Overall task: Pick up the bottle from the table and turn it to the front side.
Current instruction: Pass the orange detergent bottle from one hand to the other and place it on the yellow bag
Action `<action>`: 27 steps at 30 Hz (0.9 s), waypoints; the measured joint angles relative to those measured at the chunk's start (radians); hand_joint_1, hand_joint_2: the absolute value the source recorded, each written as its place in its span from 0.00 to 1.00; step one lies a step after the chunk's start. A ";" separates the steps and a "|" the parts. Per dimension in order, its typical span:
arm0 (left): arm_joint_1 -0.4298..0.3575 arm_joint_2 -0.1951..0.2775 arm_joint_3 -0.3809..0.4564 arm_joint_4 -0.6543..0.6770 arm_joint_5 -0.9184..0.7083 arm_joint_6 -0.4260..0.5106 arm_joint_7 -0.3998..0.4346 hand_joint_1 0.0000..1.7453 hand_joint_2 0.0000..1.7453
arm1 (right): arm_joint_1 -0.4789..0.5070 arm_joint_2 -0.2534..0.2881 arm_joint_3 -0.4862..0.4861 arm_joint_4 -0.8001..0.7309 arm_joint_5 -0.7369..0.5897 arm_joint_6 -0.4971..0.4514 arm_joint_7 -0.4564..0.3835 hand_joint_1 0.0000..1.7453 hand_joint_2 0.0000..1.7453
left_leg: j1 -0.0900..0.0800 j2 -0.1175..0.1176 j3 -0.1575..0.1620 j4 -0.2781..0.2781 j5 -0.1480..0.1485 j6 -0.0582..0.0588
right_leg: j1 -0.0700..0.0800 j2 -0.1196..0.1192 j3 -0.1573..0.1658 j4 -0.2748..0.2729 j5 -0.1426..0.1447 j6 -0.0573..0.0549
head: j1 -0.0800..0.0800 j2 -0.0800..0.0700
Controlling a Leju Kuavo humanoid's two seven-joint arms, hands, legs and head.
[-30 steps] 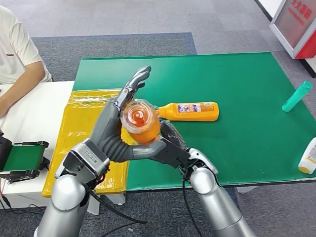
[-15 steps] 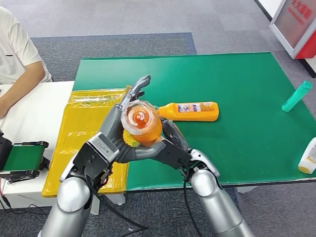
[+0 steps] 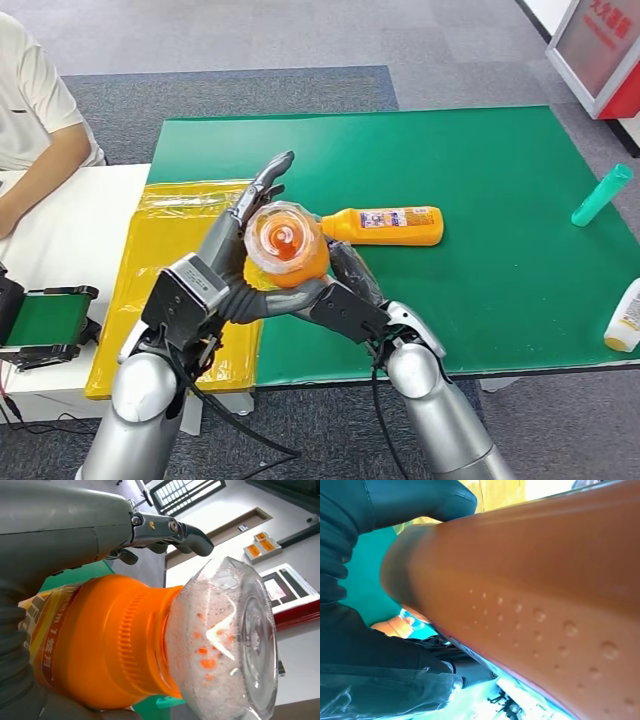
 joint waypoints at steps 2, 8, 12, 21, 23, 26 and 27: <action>0.003 0.000 0.002 0.000 0.006 -0.005 0.004 0.00 1.00 | 0.001 0.000 0.000 -0.004 -0.001 0.000 0.000 1.00 1.00 | 0.000 0.000 0.000 0.000 0.000 0.000 | 0.000 0.000 0.000 0.000 0.000 0.000 | 0.000 0.000; 0.009 0.000 0.008 0.007 0.048 -0.024 0.027 0.00 1.00 | 0.003 -0.002 0.000 -0.017 -0.001 -0.001 0.000 1.00 1.00 | 0.000 0.000 0.000 0.000 0.000 0.000 | 0.000 0.000 0.000 0.000 0.000 0.000 | 0.000 0.000; 0.016 0.001 0.017 0.018 0.077 -0.035 0.037 0.00 1.00 | 0.005 -0.006 -0.002 -0.019 -0.001 0.000 0.000 1.00 1.00 | 0.000 0.000 0.000 0.000 0.000 0.000 | 0.000 0.000 0.000 0.000 0.000 0.000 | 0.000 0.000; 0.023 0.001 0.022 0.028 0.094 -0.045 0.041 0.00 1.00 | 0.012 -0.007 -0.005 -0.026 0.001 0.000 0.000 1.00 1.00 | 0.000 0.000 0.000 0.000 0.000 0.000 | 0.000 0.000 0.000 0.000 0.000 0.000 | 0.000 0.000; 0.024 0.001 0.022 0.030 0.098 -0.046 0.042 0.00 1.00 | 0.013 -0.007 -0.005 -0.029 0.001 0.000 0.000 1.00 1.00 | 0.000 0.000 0.000 0.000 0.000 0.000 | 0.000 0.000 0.000 0.000 0.000 0.000 | 0.000 0.000; 0.025 0.001 0.023 0.032 0.101 -0.045 0.043 0.00 1.00 | 0.014 -0.008 -0.006 -0.031 0.002 0.000 0.000 1.00 1.00 | 0.000 0.000 0.000 0.000 0.000 0.000 | 0.000 0.000 0.000 0.000 0.000 0.000 | 0.000 0.000; 0.025 0.001 0.023 0.032 0.102 -0.045 0.043 0.00 1.00 | 0.014 -0.008 -0.006 -0.032 0.002 0.000 0.000 1.00 1.00 | 0.000 0.000 0.000 0.000 0.000 0.000 | 0.000 0.000 0.000 0.000 0.000 0.000 | 0.000 0.000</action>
